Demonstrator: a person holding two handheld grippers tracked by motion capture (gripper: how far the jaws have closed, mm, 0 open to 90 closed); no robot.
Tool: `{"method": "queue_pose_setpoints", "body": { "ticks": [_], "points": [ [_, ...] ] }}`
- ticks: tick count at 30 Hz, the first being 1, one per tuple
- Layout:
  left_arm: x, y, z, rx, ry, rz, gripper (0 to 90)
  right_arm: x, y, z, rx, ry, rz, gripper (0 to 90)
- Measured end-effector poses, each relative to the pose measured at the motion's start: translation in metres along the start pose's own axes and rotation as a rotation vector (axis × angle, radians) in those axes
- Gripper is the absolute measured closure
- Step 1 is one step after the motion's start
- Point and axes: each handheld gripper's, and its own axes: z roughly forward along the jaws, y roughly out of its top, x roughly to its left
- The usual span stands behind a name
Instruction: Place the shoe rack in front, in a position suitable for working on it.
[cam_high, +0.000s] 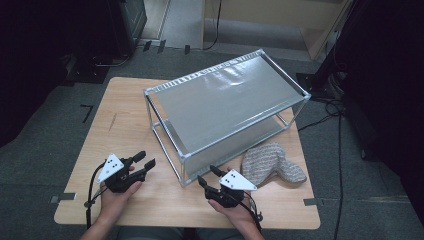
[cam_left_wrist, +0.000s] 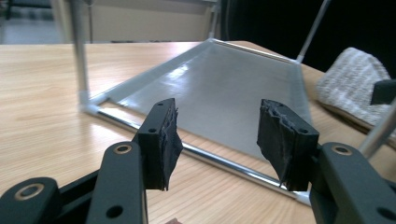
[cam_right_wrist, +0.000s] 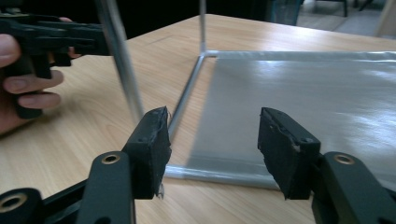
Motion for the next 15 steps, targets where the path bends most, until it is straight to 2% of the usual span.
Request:
{"method": "queue_pose_setpoints", "body": {
  "ticks": [3, 6, 8, 9, 10, 11, 14, 15],
  "points": [
    [0.004, -0.001, -0.003, 0.006, 0.020, -0.006, 46.7, 0.004, 0.000, 0.005, -0.001, 0.022, -0.008, 42.9],
    [0.007, -0.003, -0.007, 0.014, 0.039, -0.008, 46.6, 0.013, 0.002, 0.015, -0.001, 0.064, -0.014, 44.6],
    [0.010, -0.004, -0.011, 0.008, 0.047, -0.037, 46.6, 0.018, 0.003, 0.019, 0.001, 0.092, -0.019, 46.9],
    [0.010, -0.004, -0.011, 0.008, 0.047, -0.037, 46.6, 0.018, 0.003, 0.019, 0.001, 0.092, -0.019, 46.9],
    [0.011, -0.005, -0.014, 0.011, 0.057, -0.033, 46.6, 0.023, 0.004, 0.024, 0.003, 0.116, -0.036, 49.6],
    [0.011, -0.005, -0.014, 0.011, 0.057, -0.033, 46.6, 0.023, 0.004, 0.024, 0.003, 0.116, -0.036, 49.6],
    [0.013, -0.007, -0.018, 0.016, 0.067, -0.033, 46.6, 0.029, 0.007, 0.034, -0.006, 0.121, -0.051, 60.9],
    [0.014, -0.008, -0.019, 0.017, 0.073, -0.036, 46.6, 0.029, 0.007, 0.034, -0.006, 0.121, -0.051, 60.9]
  ]
}}
